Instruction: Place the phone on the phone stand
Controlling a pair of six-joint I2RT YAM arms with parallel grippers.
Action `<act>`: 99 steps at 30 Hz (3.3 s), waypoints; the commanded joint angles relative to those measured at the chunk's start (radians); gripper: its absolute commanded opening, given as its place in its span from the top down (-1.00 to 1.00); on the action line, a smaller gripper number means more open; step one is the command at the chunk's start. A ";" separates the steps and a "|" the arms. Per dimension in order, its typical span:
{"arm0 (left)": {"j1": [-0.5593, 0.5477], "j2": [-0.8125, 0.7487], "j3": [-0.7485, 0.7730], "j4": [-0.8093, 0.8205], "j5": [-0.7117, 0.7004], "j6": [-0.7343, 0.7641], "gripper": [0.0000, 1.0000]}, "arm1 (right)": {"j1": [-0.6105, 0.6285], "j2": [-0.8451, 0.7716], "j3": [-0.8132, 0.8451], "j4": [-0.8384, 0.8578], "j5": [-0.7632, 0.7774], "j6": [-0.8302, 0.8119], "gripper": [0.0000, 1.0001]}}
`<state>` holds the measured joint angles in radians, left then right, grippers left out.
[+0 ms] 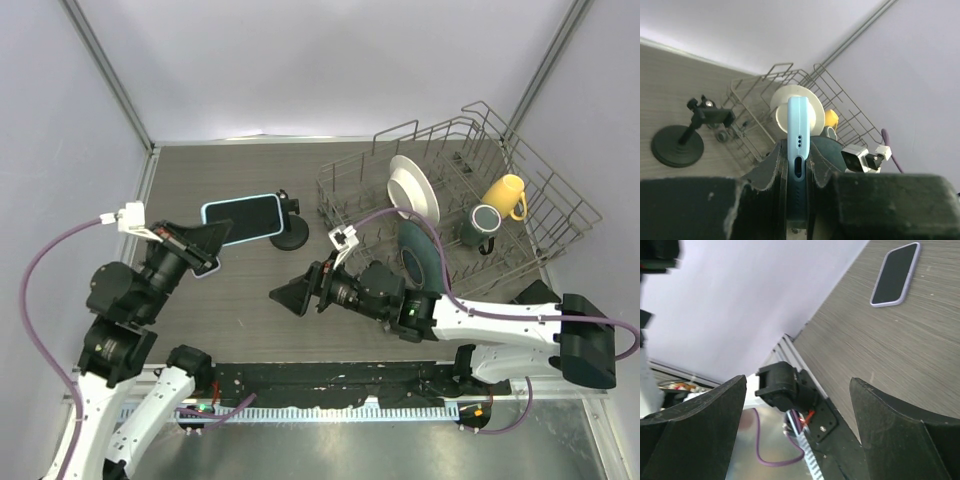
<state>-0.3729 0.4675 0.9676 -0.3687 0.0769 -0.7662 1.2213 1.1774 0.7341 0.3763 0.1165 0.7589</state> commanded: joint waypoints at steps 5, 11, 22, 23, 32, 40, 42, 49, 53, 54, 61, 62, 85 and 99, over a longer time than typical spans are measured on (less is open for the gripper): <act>0.002 0.028 -0.124 0.402 0.092 -0.257 1.00 | -0.026 -0.012 -0.102 0.506 -0.020 0.120 -0.76; 0.002 0.011 -0.207 0.519 0.132 -0.341 0.99 | -0.089 0.002 -0.081 0.492 0.089 0.225 -0.75; 0.002 -0.030 -0.286 0.542 0.133 -0.393 1.00 | -0.236 0.123 -0.030 0.696 -0.067 0.364 -0.60; 0.002 -0.030 -0.291 0.544 0.135 -0.398 1.00 | -0.243 0.145 -0.024 0.700 -0.072 0.367 -0.59; 0.002 -0.049 -0.319 0.513 0.142 -0.390 0.99 | -0.263 0.235 0.096 0.775 -0.185 0.304 0.33; 0.002 -0.087 -0.118 -0.022 0.094 -0.165 -0.64 | -0.359 0.277 0.379 0.406 -0.372 -0.036 1.00; 0.002 -0.096 -0.026 -0.148 0.040 -0.139 -0.76 | -0.396 0.309 0.460 0.298 -0.455 -0.099 1.00; 0.002 -0.063 0.154 -0.452 -0.141 -0.133 -0.62 | -0.511 0.481 0.908 -0.291 -0.750 -0.393 1.00; 0.002 0.037 0.201 -0.437 -0.132 -0.046 -0.64 | -0.542 0.577 1.106 -0.537 -0.831 -0.555 1.00; 0.002 0.071 0.216 -0.435 -0.105 -0.012 -0.67 | -0.549 0.593 1.122 -0.559 -0.859 -0.575 1.00; 0.000 0.405 0.345 -0.429 0.257 0.287 -0.59 | -0.577 0.551 0.941 -0.577 -1.070 -0.665 0.99; 0.002 0.445 0.349 -0.418 0.277 0.327 -0.56 | -0.577 0.536 0.926 -0.594 -1.072 -0.714 1.00; 0.000 0.576 0.226 -0.411 0.764 0.481 0.36 | -0.522 0.301 0.565 -0.155 -1.232 -0.530 0.99; -0.003 0.312 0.304 -0.231 0.479 0.329 1.00 | -0.451 0.422 0.587 0.233 -0.994 -0.123 -0.53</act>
<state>-0.3748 0.9020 1.1988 -0.7815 0.6739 -0.3130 0.7609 1.5505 1.2873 0.3035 -0.9775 0.4149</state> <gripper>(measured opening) 0.117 0.748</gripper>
